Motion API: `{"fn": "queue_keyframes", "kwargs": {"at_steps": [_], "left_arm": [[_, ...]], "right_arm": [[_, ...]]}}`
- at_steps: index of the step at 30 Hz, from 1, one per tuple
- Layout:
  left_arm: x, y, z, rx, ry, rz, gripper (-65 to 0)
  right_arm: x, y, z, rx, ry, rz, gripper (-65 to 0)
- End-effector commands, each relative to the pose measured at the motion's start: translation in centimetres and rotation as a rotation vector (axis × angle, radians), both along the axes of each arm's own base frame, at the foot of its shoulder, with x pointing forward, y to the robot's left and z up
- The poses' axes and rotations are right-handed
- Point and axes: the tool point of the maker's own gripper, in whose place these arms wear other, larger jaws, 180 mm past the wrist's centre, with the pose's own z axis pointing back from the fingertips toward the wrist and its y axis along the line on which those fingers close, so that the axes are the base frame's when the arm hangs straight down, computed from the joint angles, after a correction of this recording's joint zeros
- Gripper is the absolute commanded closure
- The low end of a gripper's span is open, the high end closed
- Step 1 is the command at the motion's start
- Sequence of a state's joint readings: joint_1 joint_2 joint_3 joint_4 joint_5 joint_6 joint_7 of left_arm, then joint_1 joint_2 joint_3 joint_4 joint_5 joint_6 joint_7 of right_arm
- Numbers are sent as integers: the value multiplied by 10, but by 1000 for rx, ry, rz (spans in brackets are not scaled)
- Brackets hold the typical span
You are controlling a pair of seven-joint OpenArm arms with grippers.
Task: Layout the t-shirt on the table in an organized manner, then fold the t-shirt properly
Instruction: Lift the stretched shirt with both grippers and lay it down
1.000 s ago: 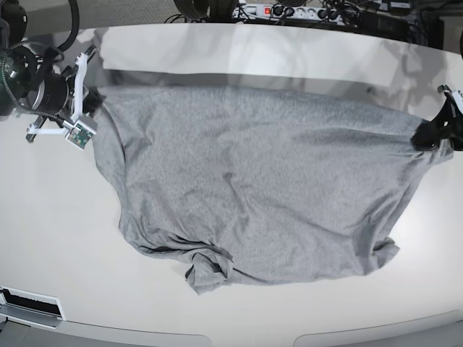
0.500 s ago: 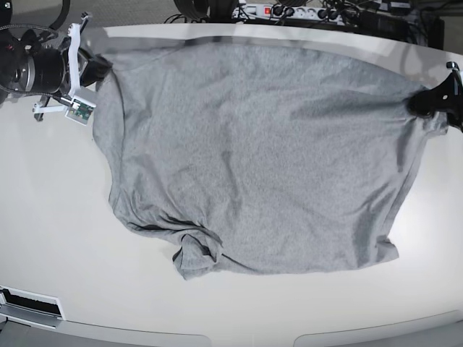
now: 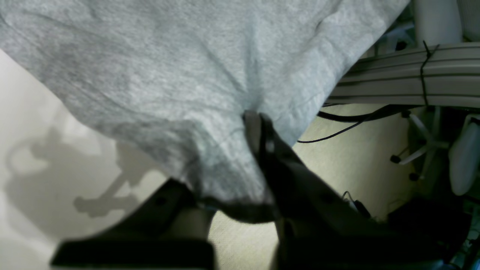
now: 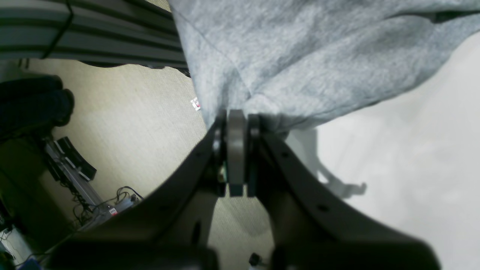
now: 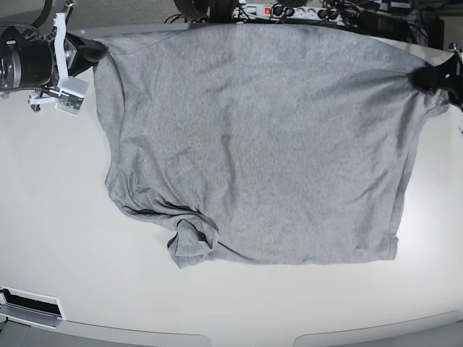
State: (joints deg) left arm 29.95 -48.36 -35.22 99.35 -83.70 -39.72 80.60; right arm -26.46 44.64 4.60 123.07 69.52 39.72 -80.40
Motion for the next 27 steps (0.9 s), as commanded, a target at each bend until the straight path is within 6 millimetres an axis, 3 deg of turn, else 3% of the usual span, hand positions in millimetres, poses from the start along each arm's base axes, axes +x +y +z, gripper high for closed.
{"fn": "queue_keyframes", "kwargs": {"at_steps": [1,6,10,14,17,24,26,27], "left_arm": [[8,-1,11,-5,-36,-16,0],[21,3,12,9,-99,17,0],[29,10,12,50,-143,37,0],[46,15,36,1,-246,98,0],[38,17,33,11,-203,84,0],[0,-2,5,-17,-18,0,0],[14,-4,7,-20,-82,24,0],[32,0,13,-5,-166,49,0]], "right_arm": [[3,0,7,7,-21,16,0],[6,0,7,3,-33,14,0],[20,-17,2,-95,-93,-1,0],[44,-22,16,-73,-188,-57,0],[43,-24,15,-79,-184,-63,0],[13,-11,4,-27,-73,-39,0],[21,-13,2,-44,-106,-44,0],[37,-15,6,-52,-175,-56,0]]}}
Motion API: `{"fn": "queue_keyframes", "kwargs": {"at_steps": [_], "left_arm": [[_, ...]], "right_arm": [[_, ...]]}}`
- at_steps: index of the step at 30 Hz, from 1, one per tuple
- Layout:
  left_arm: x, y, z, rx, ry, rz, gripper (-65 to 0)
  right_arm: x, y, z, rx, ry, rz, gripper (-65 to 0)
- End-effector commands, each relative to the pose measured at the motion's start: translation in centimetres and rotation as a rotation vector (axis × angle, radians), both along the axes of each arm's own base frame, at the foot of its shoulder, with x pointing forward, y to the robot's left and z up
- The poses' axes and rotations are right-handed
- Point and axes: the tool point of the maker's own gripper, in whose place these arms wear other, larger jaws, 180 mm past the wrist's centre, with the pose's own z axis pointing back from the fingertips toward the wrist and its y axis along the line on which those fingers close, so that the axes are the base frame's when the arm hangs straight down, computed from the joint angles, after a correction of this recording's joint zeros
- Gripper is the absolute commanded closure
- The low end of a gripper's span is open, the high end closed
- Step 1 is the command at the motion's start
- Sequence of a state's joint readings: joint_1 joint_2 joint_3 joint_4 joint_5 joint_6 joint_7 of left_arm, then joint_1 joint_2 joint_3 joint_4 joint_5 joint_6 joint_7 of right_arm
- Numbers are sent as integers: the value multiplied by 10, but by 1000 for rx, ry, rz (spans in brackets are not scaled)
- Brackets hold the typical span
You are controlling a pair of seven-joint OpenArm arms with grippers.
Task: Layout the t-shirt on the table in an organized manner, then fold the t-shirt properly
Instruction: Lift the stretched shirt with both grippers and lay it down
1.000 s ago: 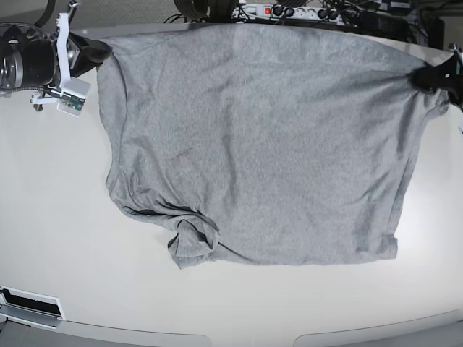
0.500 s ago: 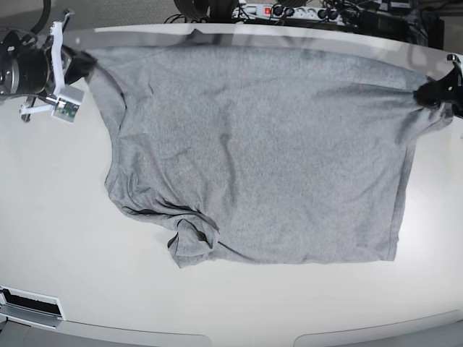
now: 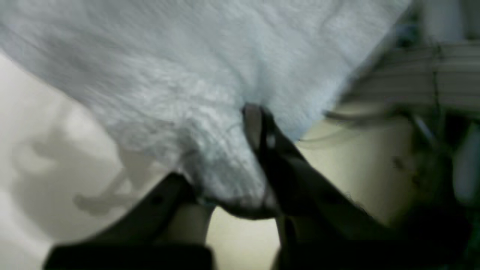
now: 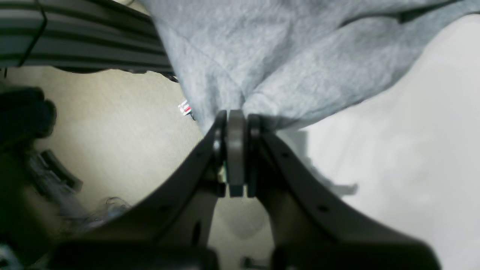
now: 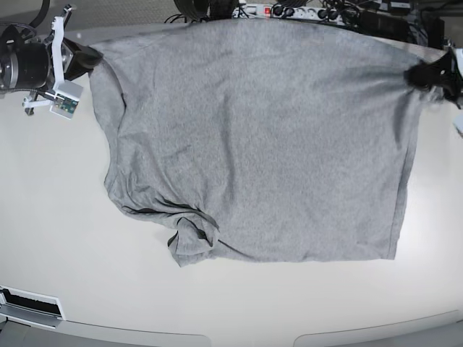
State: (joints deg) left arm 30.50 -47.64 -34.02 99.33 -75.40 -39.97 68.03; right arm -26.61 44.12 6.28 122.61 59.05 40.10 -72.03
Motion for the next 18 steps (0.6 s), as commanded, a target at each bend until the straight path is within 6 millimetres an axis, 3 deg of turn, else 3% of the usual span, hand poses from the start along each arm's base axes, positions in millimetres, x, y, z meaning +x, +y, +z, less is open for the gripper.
{"fn": "queue_keyframes", "kwargs": {"at_steps": [1,3,4,6,8,10,12,14,18], "left_arm": [[36,7,26,32,-155,5,0],[95,26,76,152,-442,2,0],[124,32,115,196,-600,-10,0],[172,61,203,322,-865,134,0],[188,81,275,419,-1030,210,0],[188,87,314,435,-1083,220,0],[185,82,325,401,-1082,188,0],[182,78,316,368,-1035,159,0],[172,69,258,289,-840,86,0]], "right_arm": [[34,-5,17,-15,-138,-6,0],[94,-18,50,-82,-391,-31,0],[128,-28,77,-104,-521,-103,0],[178,-49,143,-101,-750,-264,0],[200,-70,196,-82,-903,-376,0],[205,-75,228,-34,-988,-407,0],[203,-69,240,12,-1009,-370,0],[201,-62,236,26,-988,-333,0],[185,-50,201,52,-853,-285,0]]}}
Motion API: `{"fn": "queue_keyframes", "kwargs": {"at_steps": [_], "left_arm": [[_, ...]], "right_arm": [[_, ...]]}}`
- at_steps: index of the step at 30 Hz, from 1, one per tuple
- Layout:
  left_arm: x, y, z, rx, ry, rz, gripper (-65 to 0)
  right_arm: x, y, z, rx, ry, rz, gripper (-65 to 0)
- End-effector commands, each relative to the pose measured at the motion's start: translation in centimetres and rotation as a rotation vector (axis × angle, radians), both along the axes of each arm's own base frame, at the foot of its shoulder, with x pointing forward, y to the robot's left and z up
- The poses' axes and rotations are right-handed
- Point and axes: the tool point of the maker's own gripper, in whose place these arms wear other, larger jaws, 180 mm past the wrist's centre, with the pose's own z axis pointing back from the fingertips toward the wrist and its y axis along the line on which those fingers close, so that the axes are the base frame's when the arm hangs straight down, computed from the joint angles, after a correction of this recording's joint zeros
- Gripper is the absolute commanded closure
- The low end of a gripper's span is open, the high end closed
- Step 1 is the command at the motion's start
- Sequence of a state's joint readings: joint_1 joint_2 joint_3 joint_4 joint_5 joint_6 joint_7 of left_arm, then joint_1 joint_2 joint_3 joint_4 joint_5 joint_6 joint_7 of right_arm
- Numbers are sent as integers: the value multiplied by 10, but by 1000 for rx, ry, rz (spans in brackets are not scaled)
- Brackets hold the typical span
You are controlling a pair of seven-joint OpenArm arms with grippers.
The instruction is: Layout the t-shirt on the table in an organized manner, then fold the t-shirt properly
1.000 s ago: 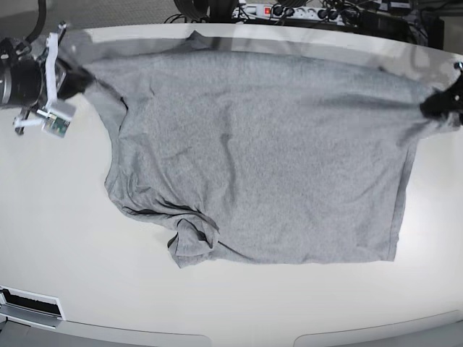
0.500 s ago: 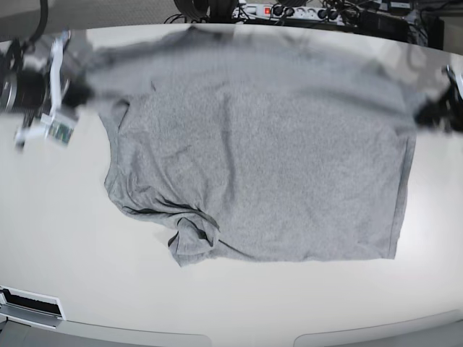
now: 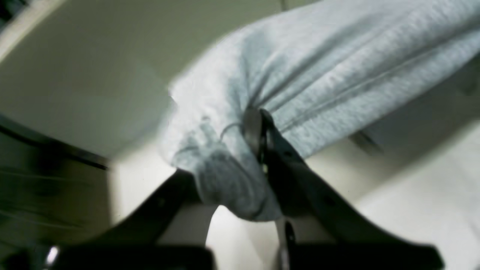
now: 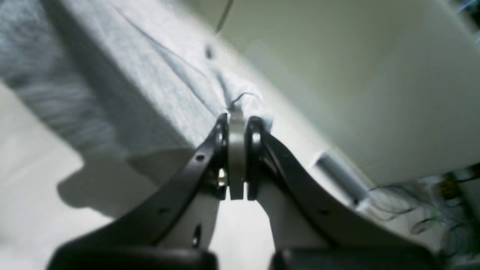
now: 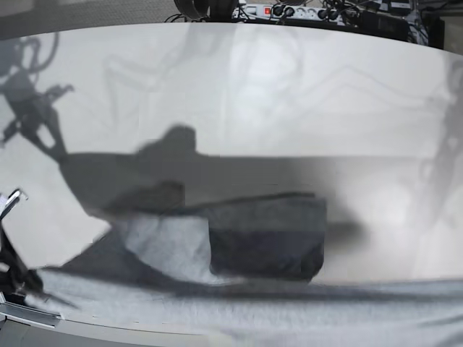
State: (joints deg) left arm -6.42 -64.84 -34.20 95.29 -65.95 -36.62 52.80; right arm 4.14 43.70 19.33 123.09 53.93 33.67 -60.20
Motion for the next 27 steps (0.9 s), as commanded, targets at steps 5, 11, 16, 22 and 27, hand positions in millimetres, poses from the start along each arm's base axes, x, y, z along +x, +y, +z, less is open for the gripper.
{"fn": "queue_keyframes", "kwargs": {"at_steps": [5,11,16,22,27], "left_arm": [[-27,-1,-80,-100,256,-19,0],[-52,-5,-142,-212,402,18,0],[-104,-3,-200,-179,657,38,0],[-172,-21,-233,-261,925,-17,0],[-189,-24,-243,-287,967,-5,0]], "right_arm": [[-42,13,-56,-3,228,109,0],[-87,18,-108,-39,484,160,0],[-144,39,-153,6,715,250,0],[-212,65,-191,6,950,372,0],[-220,72,-195,-3,975,404,0]]}}
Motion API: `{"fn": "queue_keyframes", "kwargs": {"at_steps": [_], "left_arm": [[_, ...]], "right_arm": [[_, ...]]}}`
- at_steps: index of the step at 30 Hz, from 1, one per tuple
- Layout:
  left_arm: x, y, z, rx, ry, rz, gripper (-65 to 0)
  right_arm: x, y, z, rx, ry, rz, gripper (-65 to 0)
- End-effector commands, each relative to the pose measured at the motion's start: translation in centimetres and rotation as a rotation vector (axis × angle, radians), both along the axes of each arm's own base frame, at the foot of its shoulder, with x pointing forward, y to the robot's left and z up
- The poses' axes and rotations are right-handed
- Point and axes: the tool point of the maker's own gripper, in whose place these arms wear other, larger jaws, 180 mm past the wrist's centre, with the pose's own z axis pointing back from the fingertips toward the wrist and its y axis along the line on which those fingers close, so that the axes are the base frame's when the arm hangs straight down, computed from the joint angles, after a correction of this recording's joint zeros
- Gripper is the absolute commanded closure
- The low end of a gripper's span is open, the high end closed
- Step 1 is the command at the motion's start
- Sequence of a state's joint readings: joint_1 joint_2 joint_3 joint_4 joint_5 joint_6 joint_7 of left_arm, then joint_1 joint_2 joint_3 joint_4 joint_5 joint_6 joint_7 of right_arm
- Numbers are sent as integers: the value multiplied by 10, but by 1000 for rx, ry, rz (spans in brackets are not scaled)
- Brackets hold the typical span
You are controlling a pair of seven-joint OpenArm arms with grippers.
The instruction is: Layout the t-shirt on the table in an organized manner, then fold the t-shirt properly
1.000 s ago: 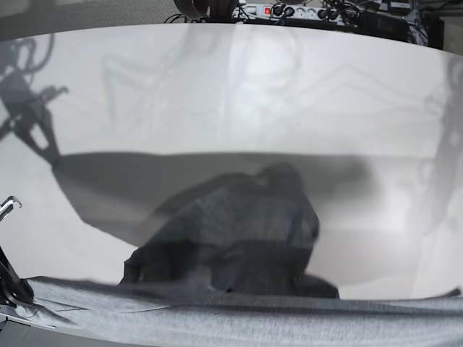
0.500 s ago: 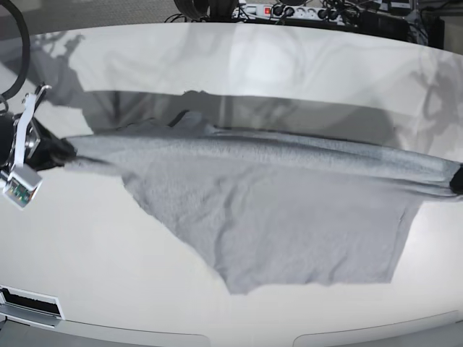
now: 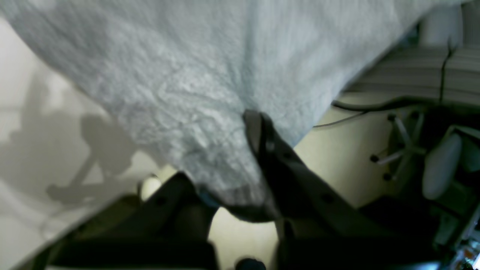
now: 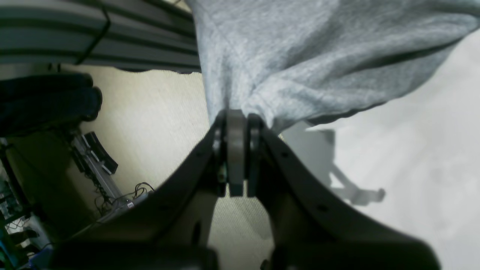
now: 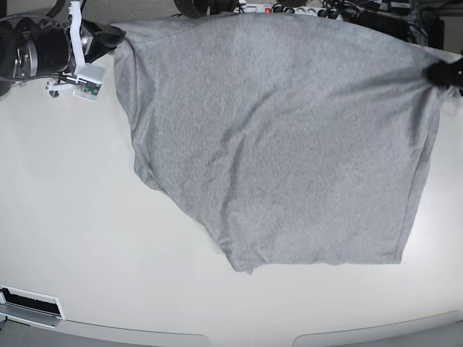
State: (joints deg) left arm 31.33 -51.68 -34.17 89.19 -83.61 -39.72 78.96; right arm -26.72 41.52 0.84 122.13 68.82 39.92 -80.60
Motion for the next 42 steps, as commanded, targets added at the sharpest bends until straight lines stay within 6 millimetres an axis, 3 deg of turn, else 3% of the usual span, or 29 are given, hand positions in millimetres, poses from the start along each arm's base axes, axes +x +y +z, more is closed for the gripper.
{"fn": "queue_keyframes", "kwargs": {"at_steps": [1,2,3,4,6,7,9,10,11,13,15,17,19,21,24,29,32,35,39,42], "left_arm": [[26,-2,20,-32,-113,19,0],[51,-3,33,-56,-223,55,0],[83,5,53,-11,-371,68,0],[123,16,88,64,-561,54,0],[198,42,204,224,-970,116,0],[217,56,267,323,-1133,162,0],[217,70,370,434,-1344,209,0],[210,71,404,466,-1404,211,0],[203,71,428,480,-1441,210,0],[193,67,444,501,-1447,179,0],[193,65,431,500,-1383,146,0],[197,65,405,493,-1290,118,0],[201,67,378,478,-1216,89,0],[204,72,351,425,-1145,103,0],[205,76,308,315,-1036,148,0],[196,70,229,151,-857,160,0],[189,61,195,76,-799,160,0],[183,55,170,42,-752,175,0],[160,56,128,69,-601,160,0],[132,57,94,101,-440,128,0]], "right_arm": [[15,-7,4,-34,-60,6,0],[36,-13,6,-70,-141,-9,0],[69,-21,14,-116,-271,-33,0],[113,-32,31,-170,-444,-63,0],[196,-61,98,-267,-799,-176,0],[228,-75,143,-266,-947,-294,0],[256,-102,221,-195,-1131,-517,0],[258,-109,250,-141,-1191,-570,0],[258,-112,271,-82,-1230,-594,0],[245,-113,300,-57,-1272,-560,0],[233,-116,315,-37,-1302,-533,0],[222,-121,330,-88,-1346,-533,0],[206,-104,342,-92,-1400,-462,0],[195,-90,334,-119,-1392,-365,0],[189,-80,295,-86,-1257,-320,0],[166,-50,208,45,-940,-322,0],[151,-28,170,101,-786,-292,0],[144,-22,126,121,-598,-291,0],[119,-17,70,93,-361,-255,0],[94,-13,42,55,-221,-228,0]]}}
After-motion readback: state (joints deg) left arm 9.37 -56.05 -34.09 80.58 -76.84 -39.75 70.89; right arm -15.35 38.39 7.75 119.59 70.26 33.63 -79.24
